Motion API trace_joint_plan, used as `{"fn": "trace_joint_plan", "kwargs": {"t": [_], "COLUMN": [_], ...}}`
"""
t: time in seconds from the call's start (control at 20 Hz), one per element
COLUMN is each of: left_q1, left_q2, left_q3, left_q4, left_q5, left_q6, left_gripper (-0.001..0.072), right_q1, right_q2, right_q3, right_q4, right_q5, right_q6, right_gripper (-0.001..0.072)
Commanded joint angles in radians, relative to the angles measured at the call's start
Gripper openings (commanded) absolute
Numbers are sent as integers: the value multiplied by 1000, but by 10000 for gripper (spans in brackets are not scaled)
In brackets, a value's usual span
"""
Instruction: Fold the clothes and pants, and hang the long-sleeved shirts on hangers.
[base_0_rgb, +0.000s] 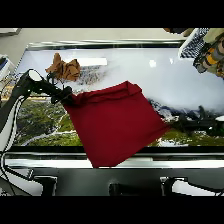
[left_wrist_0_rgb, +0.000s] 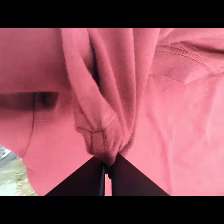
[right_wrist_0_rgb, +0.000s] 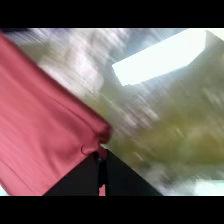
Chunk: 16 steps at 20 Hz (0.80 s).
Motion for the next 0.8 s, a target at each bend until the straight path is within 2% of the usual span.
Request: {"fn": "trace_joint_plan", "kwargs": {"t": [0.0,0.05,0.15,0.25,0.4,0.5,0.55,0.6,0.65,0.7,0.75], "left_q1": [-2,-3,-6,-8,-17,-26,-28,-29,-29,-29,-29], "left_q2": [1,0,0,0,0,0,0,0,0,0,0], "left_q3": [0,0,0,0,-5,-5,-5,-5,-5,-5,-5], "left_q4": [-3,-3,-3,-3,-3,-3,-3,-3,-3,-3,-3], "left_q5": [-26,-38,-72,-95,-104,-104,-105,-105,-105,-109,-114], "left_q6": [0,0,0,0,0,0,0,0,0,0,0], "left_gripper": [16,17,17,17,17,16,17,17,17,17,17], "right_q1": [84,132,223,272,312,329,333,332,329,322,306], "right_q2": [3,-6,-64,-161,-318,-384,-404,-412,-409,-397,-377], "right_q3": [230,325,559,787,1013,1044,1044,1044,1044,1044,1044], "right_q4": [-42,-113,-346,-521,-523,-460,-423,-405,-408,-408,-414], "right_q5": [-110,-169,-274,-285,-264,-233,-192,-139,-67,8,92], "right_q6": [148,208,430,604,679,708,707,706,696,645,595], "right_gripper": [22,22,22,22,23,26,88,266,482,529,526]}}
